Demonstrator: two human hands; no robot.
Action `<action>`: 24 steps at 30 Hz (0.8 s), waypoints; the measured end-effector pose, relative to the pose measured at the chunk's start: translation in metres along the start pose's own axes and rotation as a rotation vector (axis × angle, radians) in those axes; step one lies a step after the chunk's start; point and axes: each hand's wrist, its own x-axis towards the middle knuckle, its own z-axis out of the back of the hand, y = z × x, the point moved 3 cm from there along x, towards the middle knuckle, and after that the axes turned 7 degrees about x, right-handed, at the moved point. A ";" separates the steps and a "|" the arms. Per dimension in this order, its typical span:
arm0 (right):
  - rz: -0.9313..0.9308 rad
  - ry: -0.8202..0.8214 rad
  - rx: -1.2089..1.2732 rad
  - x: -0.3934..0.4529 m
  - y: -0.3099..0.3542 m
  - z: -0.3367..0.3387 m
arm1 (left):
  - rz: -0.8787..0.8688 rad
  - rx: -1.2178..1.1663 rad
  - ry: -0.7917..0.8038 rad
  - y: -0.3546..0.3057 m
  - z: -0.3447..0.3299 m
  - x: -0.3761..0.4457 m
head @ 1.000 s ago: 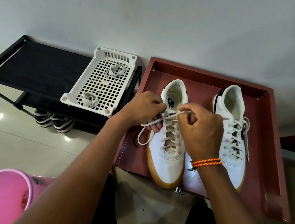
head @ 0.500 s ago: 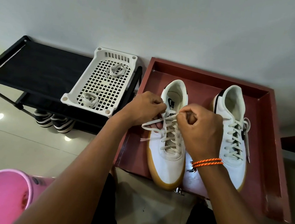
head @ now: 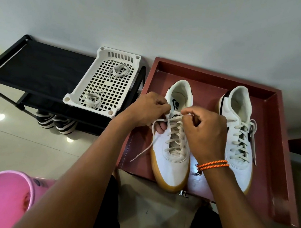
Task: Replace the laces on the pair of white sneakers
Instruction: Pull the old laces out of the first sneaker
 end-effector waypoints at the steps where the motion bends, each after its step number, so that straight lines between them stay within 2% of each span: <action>1: 0.006 0.058 -0.019 -0.003 0.002 -0.005 | 0.002 -0.012 0.006 0.001 0.000 0.001; 4: 0.023 0.198 -0.176 -0.012 0.002 -0.024 | -0.003 -0.007 0.011 0.005 0.001 0.004; 6: 0.023 0.200 -0.191 -0.011 0.000 -0.027 | -0.019 0.010 0.014 0.007 0.001 0.007; 11: -0.054 -0.028 -0.036 0.003 -0.004 -0.002 | -0.009 -0.008 0.044 0.006 -0.002 0.007; 13: -0.048 -0.068 -0.023 0.004 -0.005 0.002 | -0.009 0.006 0.037 0.006 -0.002 0.006; 18: 0.009 0.186 -0.193 -0.009 0.003 -0.020 | -0.044 0.088 -0.001 0.009 0.000 0.010; 21: 0.024 0.176 -0.237 -0.012 0.004 -0.023 | -0.041 0.055 0.017 0.008 0.000 0.009; 24: -0.011 0.093 -0.152 -0.005 0.003 -0.012 | -0.043 0.037 0.024 0.007 0.000 0.007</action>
